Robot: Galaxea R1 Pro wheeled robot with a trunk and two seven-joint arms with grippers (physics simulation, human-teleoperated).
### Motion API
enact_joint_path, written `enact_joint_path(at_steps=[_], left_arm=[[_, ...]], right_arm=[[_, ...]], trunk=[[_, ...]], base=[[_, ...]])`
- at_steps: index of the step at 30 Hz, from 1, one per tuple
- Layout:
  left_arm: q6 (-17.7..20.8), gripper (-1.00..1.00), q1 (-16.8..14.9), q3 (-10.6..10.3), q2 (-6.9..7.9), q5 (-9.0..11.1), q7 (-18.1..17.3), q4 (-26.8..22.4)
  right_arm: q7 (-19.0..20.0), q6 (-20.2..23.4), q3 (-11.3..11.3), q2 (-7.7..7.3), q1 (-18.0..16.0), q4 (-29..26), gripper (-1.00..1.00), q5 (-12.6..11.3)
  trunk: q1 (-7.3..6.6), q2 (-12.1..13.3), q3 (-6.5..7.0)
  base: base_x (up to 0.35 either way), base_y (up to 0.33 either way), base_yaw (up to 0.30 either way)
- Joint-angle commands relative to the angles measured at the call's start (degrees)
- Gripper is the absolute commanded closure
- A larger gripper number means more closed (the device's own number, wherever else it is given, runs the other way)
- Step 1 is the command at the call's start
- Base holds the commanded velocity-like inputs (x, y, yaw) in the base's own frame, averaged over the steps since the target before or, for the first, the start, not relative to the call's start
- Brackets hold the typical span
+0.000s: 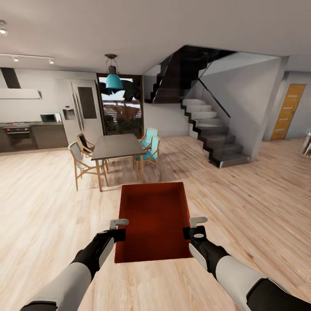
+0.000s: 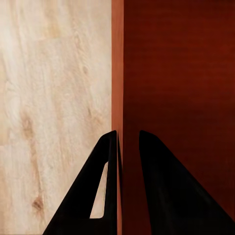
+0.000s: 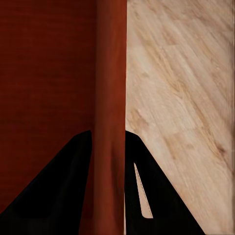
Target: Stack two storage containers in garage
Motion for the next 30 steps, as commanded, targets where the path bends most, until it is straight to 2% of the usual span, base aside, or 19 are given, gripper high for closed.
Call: enact_joint_path(at_steps=[1, 30], left_arm=[[0.3, 1.0, 0.1, -0.8, -0.01, 0.9, 0.6, 0.0], [0.3, 1.0, 0.1, -0.8, -0.01, 0.9, 0.6, 0.0]], right_arm=[[-0.4, 0.4, 0.1, -0.01, -0.1, -0.9, 1.0, 0.5], [-0.4, 0.4, 0.1, -0.06, -0.1, -0.9, 1.0, 0.5]], trunk=[[0.06, -0.1, -0.04], [0.06, -0.1, -0.04]], base=[[0.323, 0.0, -0.243], [0.323, 0.0, -0.232]])
